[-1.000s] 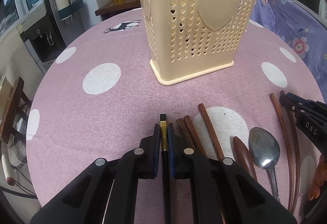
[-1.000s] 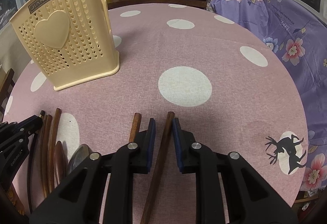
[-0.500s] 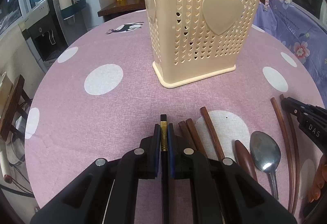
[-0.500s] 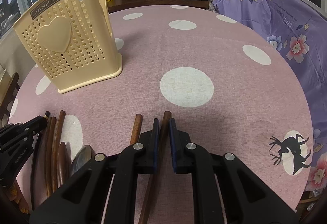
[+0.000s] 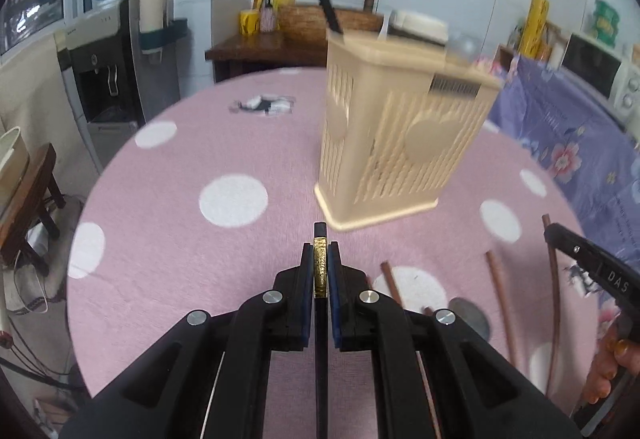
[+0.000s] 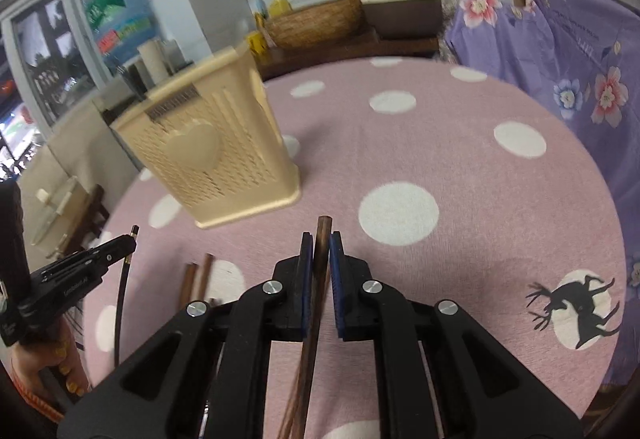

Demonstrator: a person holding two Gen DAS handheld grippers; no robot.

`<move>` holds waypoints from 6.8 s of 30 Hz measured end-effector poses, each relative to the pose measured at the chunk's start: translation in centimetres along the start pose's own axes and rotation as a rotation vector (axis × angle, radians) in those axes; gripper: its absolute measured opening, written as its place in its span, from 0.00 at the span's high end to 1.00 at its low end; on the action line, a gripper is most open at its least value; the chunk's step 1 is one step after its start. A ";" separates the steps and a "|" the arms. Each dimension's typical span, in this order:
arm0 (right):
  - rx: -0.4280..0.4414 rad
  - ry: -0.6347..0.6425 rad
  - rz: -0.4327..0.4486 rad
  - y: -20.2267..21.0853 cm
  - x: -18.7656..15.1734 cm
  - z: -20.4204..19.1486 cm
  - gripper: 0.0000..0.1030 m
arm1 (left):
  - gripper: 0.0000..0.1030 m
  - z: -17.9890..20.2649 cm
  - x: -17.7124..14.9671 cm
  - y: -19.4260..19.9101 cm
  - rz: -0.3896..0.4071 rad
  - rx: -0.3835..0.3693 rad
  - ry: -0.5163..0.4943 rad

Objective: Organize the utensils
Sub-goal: 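Carry both chopsticks upright toward the beige basket with both tools, then open the right tool over the basket while the left tool releases its chopstick, then move both open tools back down to the chopsticks on the table, then close the right tool on a brown chopstick while the left grasps another brown chopstick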

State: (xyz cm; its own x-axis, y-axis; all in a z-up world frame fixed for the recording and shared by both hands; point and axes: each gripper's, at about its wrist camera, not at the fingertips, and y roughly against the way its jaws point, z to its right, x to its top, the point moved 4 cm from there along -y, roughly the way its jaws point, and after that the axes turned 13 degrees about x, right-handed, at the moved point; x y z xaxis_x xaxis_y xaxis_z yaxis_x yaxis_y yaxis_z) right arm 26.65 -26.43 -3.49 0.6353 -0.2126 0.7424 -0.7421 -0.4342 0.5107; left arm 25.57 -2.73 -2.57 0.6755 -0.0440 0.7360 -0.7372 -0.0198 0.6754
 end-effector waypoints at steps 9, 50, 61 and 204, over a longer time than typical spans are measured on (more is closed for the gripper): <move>0.153 0.055 0.129 6.8 2.1 -3.2 0.92 | 0.92 -1.6 2.4 6.8 0.168 -0.067 0.049; 0.198 0.300 0.261 10.5 17.8 -13.2 0.92 | 0.92 -0.8 15.9 15.9 0.436 -0.196 0.058; 0.089 0.335 0.370 6.9 24.0 -14.8 0.92 | 0.92 0.1 21.2 13.9 0.491 -0.130 0.119; -0.206 -0.004 -0.188 -7.1 -3.8 0.7 0.93 | 0.92 3.5 -4.4 -5.5 -0.192 -0.030 0.052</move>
State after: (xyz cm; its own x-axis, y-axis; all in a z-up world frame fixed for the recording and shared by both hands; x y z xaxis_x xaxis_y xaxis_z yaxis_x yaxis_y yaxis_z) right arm 29.63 -23.17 -10.25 0.7664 -0.1487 0.6249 -0.6387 -0.2794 0.7169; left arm 26.61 -5.93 -9.67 0.8044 0.0095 0.5940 -0.5941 0.0067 0.8044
